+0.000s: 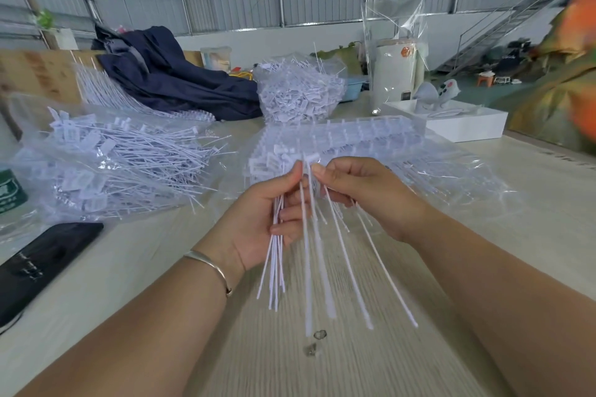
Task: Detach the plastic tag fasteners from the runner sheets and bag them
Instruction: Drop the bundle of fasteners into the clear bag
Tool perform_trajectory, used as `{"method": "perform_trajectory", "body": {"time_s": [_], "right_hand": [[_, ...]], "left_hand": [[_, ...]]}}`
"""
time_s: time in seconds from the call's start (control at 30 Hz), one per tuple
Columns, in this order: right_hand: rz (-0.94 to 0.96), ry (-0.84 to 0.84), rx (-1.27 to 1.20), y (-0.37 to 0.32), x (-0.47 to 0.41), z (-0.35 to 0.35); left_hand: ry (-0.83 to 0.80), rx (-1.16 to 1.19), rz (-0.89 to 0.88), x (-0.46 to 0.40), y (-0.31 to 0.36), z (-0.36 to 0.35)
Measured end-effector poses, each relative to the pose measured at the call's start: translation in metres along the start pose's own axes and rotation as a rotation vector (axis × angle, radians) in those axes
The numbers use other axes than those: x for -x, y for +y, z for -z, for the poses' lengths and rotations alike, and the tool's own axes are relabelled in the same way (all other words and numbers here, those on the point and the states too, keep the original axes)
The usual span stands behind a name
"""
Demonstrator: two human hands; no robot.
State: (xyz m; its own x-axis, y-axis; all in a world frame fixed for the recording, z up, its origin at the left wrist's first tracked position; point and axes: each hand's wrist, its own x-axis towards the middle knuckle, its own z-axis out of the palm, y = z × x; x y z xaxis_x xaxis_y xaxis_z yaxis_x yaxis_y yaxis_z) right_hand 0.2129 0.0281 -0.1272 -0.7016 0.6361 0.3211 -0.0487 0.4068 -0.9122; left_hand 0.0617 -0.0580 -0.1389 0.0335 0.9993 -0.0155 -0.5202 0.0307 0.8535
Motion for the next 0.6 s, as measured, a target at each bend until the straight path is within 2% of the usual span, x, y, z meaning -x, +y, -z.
{"method": "perform_trajectory", "body": {"time_s": [0.17,0.27,0.33,0.43,0.47,0.6], "right_hand": [[-0.01,0.088,-0.026,0.0,-0.003,0.006],[-0.034,0.09,-0.02,0.002,-0.003,0.009],[-0.028,0.109,-0.036,0.002,-0.004,0.01],[-0.012,0.161,-0.079,0.003,-0.006,0.013],[-0.014,0.181,-0.108,0.003,-0.007,0.015],[-0.044,0.245,-0.213,0.002,-0.008,0.018]], "left_hand": [[0.19,0.051,-0.032,-0.002,0.006,0.009],[0.227,0.029,-0.023,-0.002,0.006,0.012],[0.265,-0.083,-0.037,-0.003,0.007,0.013],[0.409,-0.379,-0.114,-0.003,0.006,0.017],[0.442,-0.407,-0.124,-0.003,0.006,0.019],[0.461,-0.294,-0.107,-0.003,0.008,0.02]]}}
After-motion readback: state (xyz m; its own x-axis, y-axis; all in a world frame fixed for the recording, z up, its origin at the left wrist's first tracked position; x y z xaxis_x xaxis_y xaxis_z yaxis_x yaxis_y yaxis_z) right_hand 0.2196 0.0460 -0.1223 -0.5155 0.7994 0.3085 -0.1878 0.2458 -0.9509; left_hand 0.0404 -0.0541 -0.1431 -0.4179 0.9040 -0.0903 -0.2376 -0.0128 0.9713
